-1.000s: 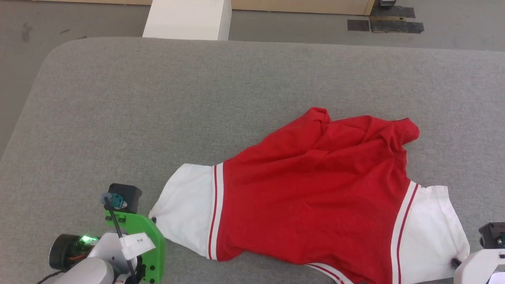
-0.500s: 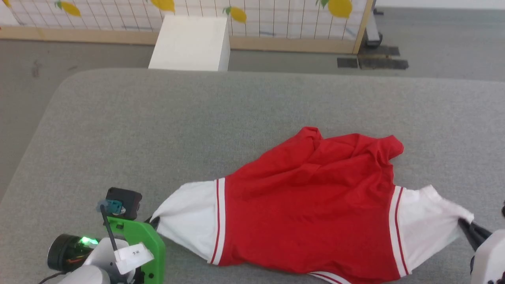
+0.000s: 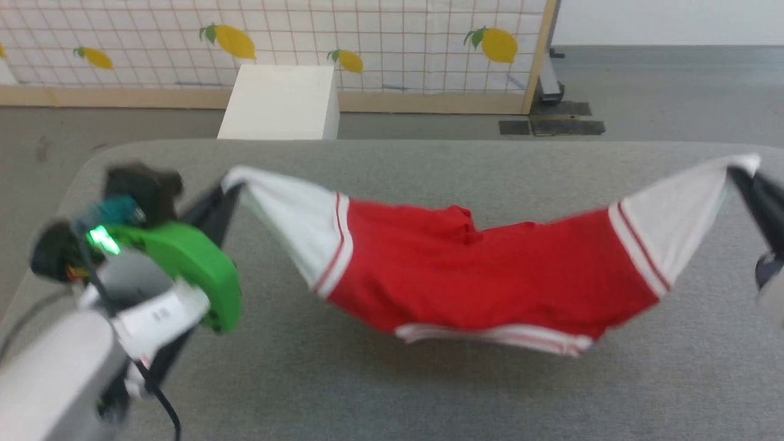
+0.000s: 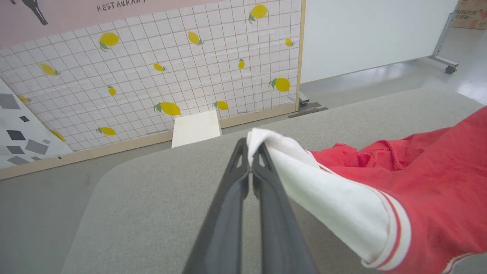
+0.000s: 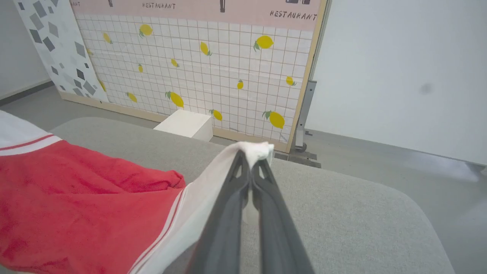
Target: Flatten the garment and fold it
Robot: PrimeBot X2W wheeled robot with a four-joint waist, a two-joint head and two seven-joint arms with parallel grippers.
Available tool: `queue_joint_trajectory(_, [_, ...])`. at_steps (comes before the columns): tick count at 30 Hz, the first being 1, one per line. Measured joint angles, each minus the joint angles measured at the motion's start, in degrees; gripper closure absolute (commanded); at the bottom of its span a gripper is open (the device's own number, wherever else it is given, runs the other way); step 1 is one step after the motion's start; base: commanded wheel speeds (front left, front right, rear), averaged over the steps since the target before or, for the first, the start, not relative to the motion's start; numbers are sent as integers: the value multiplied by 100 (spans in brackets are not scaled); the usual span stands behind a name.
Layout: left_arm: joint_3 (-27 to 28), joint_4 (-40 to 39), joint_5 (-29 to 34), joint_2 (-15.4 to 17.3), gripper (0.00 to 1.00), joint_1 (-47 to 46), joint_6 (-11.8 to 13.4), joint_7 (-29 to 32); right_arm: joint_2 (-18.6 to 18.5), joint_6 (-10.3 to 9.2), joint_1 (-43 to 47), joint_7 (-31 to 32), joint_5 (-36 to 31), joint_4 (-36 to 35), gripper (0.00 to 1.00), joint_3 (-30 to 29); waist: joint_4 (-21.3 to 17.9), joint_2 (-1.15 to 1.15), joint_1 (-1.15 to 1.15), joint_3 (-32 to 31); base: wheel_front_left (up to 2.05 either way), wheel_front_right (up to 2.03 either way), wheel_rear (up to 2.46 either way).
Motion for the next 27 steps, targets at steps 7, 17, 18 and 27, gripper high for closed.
queue_joint_trajectory(7, [531, 91, -202, -29, 100, -1256, -392, -16, -479, 0, -1473, -80, 327, 489, 100, 354, -188, 0, 0, -88, 0, 0, 0])
queue_joint_trajectory(17, [552, 2037, -368, -649, 100, -3669, -1283, 325, -980, -1, -4272, -378, 642, 2018, 100, 1759, -338, 0, 0, 275, 0, 0, 0])
queue_joint_trajectory(18, [515, 2280, -320, -669, 100, -3911, -1390, 366, -980, -1, -4559, -403, 642, 2184, 100, 1918, -351, 0, 0, 336, 0, 0, 0])
queue_joint_trajectory(27, [379, 4709, 213, -1105, 100, -6452, -2019, 240, -524, -1, -7386, -1259, 624, 4265, 100, 3050, -535, 0, 1, 1177, 0, 0, 0])
